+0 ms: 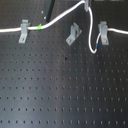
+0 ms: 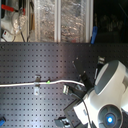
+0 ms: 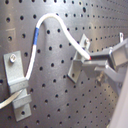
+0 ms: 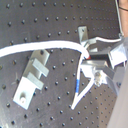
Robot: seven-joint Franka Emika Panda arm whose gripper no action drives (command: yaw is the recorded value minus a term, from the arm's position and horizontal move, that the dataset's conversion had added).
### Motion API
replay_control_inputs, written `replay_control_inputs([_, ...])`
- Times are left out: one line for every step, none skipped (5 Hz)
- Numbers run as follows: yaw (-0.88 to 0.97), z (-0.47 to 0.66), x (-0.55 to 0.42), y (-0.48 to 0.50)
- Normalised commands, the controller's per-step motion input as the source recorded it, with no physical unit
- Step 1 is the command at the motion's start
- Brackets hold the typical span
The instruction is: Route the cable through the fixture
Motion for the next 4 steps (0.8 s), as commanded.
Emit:
replay_control_inputs([-0.35, 0.31, -0.464, 0.186])
replay_control_inputs([0.0, 0.0, -0.024, -0.018])
replay_control_inputs([-0.27, 0.24, -0.33, 0.216])
replay_control_inputs([-0.25, 0.18, -0.361, 0.175])
